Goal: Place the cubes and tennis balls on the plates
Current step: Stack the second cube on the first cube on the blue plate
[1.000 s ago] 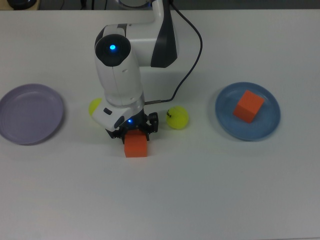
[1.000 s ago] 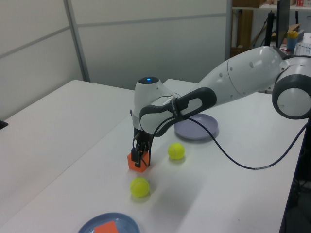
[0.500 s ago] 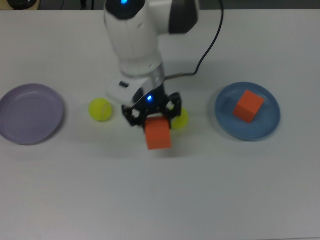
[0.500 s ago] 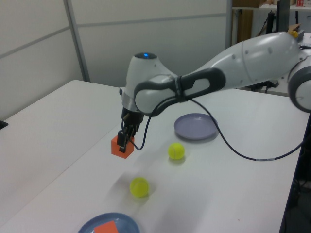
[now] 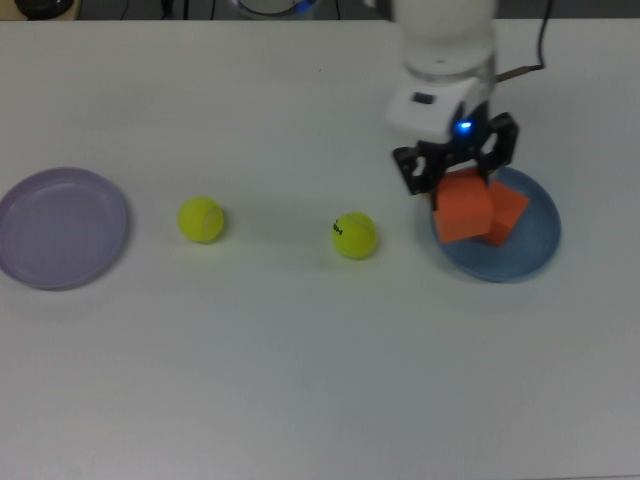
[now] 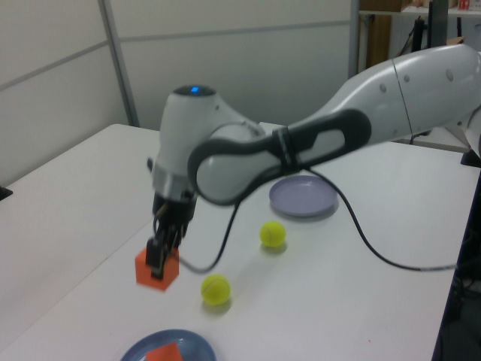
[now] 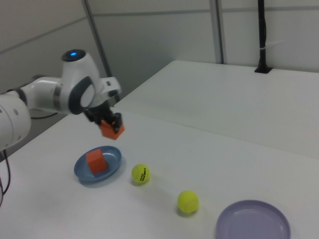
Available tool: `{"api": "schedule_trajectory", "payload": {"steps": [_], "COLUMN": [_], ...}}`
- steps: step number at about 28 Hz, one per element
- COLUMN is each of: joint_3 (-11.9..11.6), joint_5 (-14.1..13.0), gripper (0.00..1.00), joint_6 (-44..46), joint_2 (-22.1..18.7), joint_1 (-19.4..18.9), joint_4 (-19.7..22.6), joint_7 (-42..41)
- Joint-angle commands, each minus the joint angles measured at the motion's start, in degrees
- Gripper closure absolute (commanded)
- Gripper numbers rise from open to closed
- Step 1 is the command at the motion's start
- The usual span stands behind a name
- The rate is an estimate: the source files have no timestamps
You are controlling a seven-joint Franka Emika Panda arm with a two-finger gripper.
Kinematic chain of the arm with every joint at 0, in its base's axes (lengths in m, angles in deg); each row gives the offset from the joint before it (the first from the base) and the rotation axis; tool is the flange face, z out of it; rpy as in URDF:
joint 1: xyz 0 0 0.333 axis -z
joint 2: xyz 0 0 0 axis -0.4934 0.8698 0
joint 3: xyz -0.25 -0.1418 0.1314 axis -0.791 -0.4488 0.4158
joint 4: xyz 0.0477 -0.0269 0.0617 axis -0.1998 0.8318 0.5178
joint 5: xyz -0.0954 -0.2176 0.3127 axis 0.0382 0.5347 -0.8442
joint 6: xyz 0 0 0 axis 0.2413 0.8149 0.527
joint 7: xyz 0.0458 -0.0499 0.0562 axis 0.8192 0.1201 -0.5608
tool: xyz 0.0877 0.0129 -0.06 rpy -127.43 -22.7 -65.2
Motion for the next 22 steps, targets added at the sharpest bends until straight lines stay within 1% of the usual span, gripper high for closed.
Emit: {"api": "schedule_trajectory", "payload": {"steps": [1, 5, 10, 12, 20, 21, 22], "joint_3": [-0.5, -0.5, -0.5, -0.5, -0.5, -0.5, -0.5], "joint_5": [3.7, 4.2, 7.1, 8.2, 10.3, 10.3, 10.4], "gripper": [1.00, 1.00, 1.00, 1.00, 1.00, 0.92, 0.27], "joint_6": [0.7, 0.4, 0.0, -0.1, -2.1, -2.1, -2.1], "joint_2": [-0.9, -0.8, 0.0, 0.9, 2.2, 2.2, 2.3], "joint_1": [-4.4, -6.0, -7.7, -8.5, -9.4, -9.3, -9.3], "joint_4": [3.6, 5.0, 5.7, 5.7, 5.8, 5.7, 5.7], "joint_7": [6.6, 9.0, 12.6, 13.7, 16.2, 16.2, 16.5]}}
